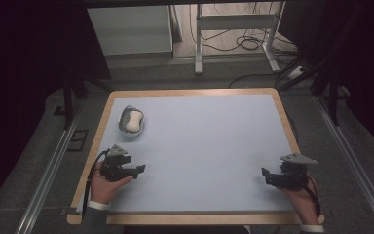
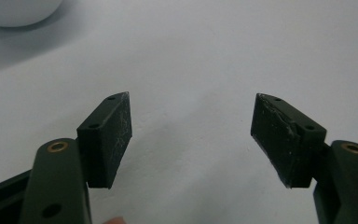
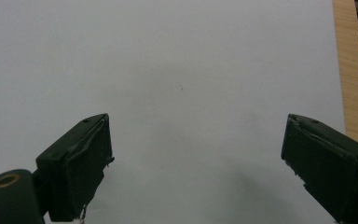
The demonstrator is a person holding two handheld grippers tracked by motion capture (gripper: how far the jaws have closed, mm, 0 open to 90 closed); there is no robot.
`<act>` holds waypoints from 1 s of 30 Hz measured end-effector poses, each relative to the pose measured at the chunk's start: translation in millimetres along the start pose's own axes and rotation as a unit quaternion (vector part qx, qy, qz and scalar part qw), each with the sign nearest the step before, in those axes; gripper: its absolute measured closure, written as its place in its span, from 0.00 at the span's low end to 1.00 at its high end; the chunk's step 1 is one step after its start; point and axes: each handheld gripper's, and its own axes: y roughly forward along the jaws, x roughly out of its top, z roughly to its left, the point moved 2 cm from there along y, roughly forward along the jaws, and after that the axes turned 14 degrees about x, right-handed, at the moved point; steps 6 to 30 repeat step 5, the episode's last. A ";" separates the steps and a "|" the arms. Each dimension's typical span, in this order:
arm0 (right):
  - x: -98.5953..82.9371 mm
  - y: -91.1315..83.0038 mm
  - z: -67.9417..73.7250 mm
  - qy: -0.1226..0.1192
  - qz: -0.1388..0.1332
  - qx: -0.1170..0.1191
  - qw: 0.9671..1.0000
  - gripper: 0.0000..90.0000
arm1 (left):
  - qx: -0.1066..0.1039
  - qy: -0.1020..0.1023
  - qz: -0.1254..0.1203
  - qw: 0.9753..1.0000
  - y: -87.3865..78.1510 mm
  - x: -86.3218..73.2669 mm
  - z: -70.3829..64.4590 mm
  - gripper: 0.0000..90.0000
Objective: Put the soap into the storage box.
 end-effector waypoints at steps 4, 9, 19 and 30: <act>0.6 -1.6 1.8 -0.001 -0.005 0.001 1.000 0.09 | 0.001 -0.002 0.000 1.000 0.2 -0.8 2.6 0.32; 1.1 -1.6 2.7 -0.001 -0.006 0.002 1.000 0.09 | 0.001 -0.001 -0.001 1.000 0.0 -0.9 3.2 0.32; 1.1 -1.6 2.7 -0.001 -0.006 0.002 1.000 0.09 | 0.001 -0.001 -0.001 1.000 0.0 -0.9 3.2 0.32; 1.1 -1.6 2.7 -0.001 -0.006 0.002 1.000 0.09 | 0.001 -0.001 -0.001 1.000 0.0 -0.9 3.2 0.32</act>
